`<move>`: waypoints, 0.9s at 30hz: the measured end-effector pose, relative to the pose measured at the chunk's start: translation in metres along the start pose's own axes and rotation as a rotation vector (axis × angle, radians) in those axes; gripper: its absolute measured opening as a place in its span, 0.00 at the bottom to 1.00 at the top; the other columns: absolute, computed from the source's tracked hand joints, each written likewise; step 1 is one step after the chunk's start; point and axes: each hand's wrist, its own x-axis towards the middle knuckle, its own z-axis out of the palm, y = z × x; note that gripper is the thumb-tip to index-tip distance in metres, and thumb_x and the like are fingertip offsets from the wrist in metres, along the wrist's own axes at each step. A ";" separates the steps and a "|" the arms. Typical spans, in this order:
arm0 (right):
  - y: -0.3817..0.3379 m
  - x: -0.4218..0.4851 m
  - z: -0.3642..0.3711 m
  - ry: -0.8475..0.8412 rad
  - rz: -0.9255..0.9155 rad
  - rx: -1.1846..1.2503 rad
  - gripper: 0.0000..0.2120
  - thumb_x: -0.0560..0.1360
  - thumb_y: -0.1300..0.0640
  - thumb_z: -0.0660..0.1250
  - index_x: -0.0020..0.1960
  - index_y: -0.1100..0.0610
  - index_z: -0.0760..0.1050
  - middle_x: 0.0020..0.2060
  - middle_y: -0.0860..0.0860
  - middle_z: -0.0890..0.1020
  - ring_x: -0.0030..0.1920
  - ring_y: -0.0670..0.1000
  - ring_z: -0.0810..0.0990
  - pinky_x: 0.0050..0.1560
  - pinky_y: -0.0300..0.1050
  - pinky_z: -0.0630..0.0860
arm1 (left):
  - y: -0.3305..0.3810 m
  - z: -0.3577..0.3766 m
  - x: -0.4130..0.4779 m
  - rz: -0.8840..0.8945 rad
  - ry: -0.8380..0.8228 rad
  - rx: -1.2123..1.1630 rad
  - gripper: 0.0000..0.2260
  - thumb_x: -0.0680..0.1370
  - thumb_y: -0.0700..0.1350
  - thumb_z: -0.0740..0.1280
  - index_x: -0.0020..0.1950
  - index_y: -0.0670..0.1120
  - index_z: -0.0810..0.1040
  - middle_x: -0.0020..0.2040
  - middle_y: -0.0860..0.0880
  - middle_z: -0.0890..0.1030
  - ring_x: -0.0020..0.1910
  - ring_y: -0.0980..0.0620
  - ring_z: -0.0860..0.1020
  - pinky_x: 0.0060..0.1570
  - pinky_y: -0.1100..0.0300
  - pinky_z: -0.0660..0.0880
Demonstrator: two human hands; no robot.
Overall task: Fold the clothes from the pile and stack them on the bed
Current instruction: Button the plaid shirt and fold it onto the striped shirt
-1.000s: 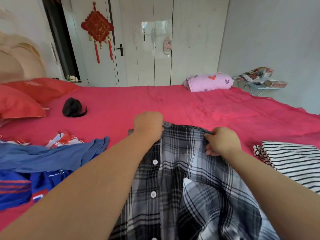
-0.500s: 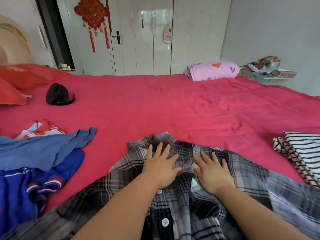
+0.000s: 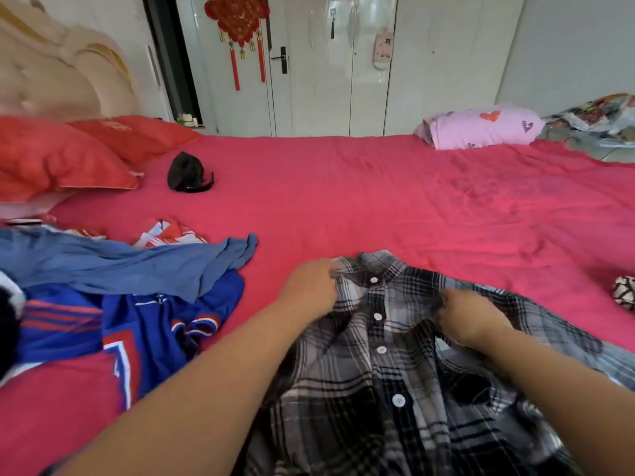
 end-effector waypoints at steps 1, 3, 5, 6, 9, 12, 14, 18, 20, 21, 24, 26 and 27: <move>-0.016 -0.002 -0.007 0.079 -0.056 0.023 0.17 0.74 0.53 0.59 0.62 0.53 0.71 0.62 0.59 0.75 0.60 0.61 0.74 0.60 0.56 0.72 | -0.017 -0.012 -0.006 -0.067 -0.047 0.052 0.15 0.79 0.39 0.58 0.66 0.41 0.72 0.65 0.42 0.74 0.64 0.44 0.72 0.60 0.55 0.67; -0.056 -0.006 -0.017 0.159 -0.219 0.076 0.18 0.77 0.58 0.59 0.66 0.56 0.70 0.62 0.59 0.75 0.61 0.60 0.74 0.60 0.51 0.71 | -0.044 -0.026 -0.021 -0.167 -0.145 0.142 0.15 0.81 0.40 0.57 0.66 0.38 0.71 0.66 0.40 0.73 0.64 0.43 0.72 0.61 0.56 0.65; -0.099 -0.011 -0.025 0.179 -0.418 0.128 0.19 0.77 0.62 0.57 0.67 0.56 0.70 0.63 0.58 0.75 0.62 0.57 0.73 0.61 0.47 0.69 | -0.054 -0.029 -0.031 -0.213 -0.263 0.149 0.16 0.82 0.43 0.55 0.65 0.36 0.72 0.65 0.38 0.74 0.64 0.41 0.71 0.58 0.57 0.65; -0.119 -0.012 -0.025 0.169 -0.521 0.131 0.21 0.76 0.64 0.57 0.68 0.55 0.70 0.64 0.56 0.75 0.64 0.55 0.73 0.63 0.45 0.68 | -0.054 -0.026 -0.035 -0.216 -0.323 0.120 0.16 0.82 0.43 0.55 0.64 0.36 0.73 0.64 0.37 0.74 0.63 0.40 0.71 0.56 0.57 0.65; -0.159 -0.008 -0.019 0.081 -0.727 -0.003 0.28 0.74 0.68 0.55 0.72 0.53 0.64 0.69 0.54 0.69 0.69 0.53 0.67 0.70 0.43 0.61 | -0.047 -0.017 -0.042 -0.220 -0.417 -0.018 0.15 0.81 0.42 0.56 0.63 0.36 0.73 0.63 0.38 0.75 0.62 0.41 0.73 0.56 0.58 0.67; -0.169 -0.008 -0.017 0.033 -0.739 -0.319 0.27 0.77 0.64 0.54 0.74 0.49 0.60 0.71 0.56 0.66 0.71 0.55 0.63 0.70 0.47 0.61 | -0.038 -0.015 -0.049 -0.193 -0.458 -0.084 0.16 0.81 0.42 0.57 0.63 0.35 0.74 0.63 0.37 0.75 0.62 0.40 0.73 0.53 0.59 0.67; -0.159 -0.012 -0.019 0.052 -0.685 -0.570 0.19 0.78 0.60 0.55 0.68 0.51 0.67 0.67 0.55 0.70 0.69 0.56 0.65 0.65 0.51 0.65 | -0.040 -0.013 -0.051 -0.179 -0.466 -0.072 0.15 0.80 0.42 0.58 0.62 0.35 0.75 0.62 0.36 0.76 0.60 0.40 0.74 0.50 0.59 0.67; -0.130 -0.023 -0.023 0.130 -0.638 -0.689 0.12 0.75 0.58 0.59 0.58 0.54 0.73 0.59 0.52 0.75 0.63 0.55 0.70 0.58 0.48 0.67 | -0.052 -0.007 -0.052 -0.210 -0.490 -0.033 0.15 0.78 0.41 0.59 0.62 0.37 0.75 0.61 0.38 0.77 0.59 0.41 0.75 0.52 0.58 0.71; -0.120 -0.026 -0.030 0.213 -0.574 -0.594 0.12 0.74 0.58 0.59 0.56 0.55 0.72 0.56 0.52 0.76 0.60 0.56 0.72 0.54 0.48 0.70 | -0.053 -0.007 -0.054 -0.208 -0.486 -0.048 0.16 0.79 0.43 0.60 0.65 0.38 0.72 0.63 0.39 0.75 0.61 0.42 0.74 0.54 0.58 0.70; -0.116 -0.027 -0.034 0.251 -0.526 -0.527 0.11 0.73 0.58 0.60 0.55 0.55 0.72 0.55 0.52 0.76 0.58 0.56 0.74 0.50 0.47 0.71 | -0.053 -0.009 -0.055 -0.187 -0.484 -0.047 0.17 0.79 0.44 0.60 0.65 0.38 0.72 0.63 0.39 0.75 0.60 0.43 0.74 0.53 0.58 0.70; -0.113 -0.028 -0.051 0.293 -0.380 -0.339 0.10 0.73 0.59 0.61 0.54 0.54 0.71 0.52 0.54 0.79 0.53 0.57 0.78 0.42 0.46 0.71 | -0.057 -0.026 -0.052 -0.121 -0.507 -0.074 0.14 0.77 0.48 0.64 0.53 0.39 0.78 0.47 0.42 0.78 0.47 0.46 0.75 0.42 0.62 0.67; -0.113 -0.025 -0.059 0.298 -0.305 -0.223 0.09 0.72 0.57 0.63 0.52 0.54 0.72 0.50 0.55 0.80 0.51 0.58 0.79 0.41 0.46 0.70 | -0.063 -0.047 -0.048 -0.125 -0.423 -0.179 0.13 0.74 0.52 0.69 0.41 0.42 0.78 0.37 0.47 0.74 0.38 0.50 0.72 0.37 0.60 0.66; -0.114 -0.024 -0.063 0.305 -0.285 -0.159 0.08 0.72 0.56 0.64 0.51 0.54 0.72 0.49 0.56 0.80 0.51 0.58 0.78 0.40 0.45 0.69 | -0.066 -0.058 -0.045 -0.140 -0.320 -0.248 0.14 0.72 0.52 0.71 0.35 0.43 0.75 0.34 0.48 0.72 0.35 0.51 0.70 0.34 0.61 0.64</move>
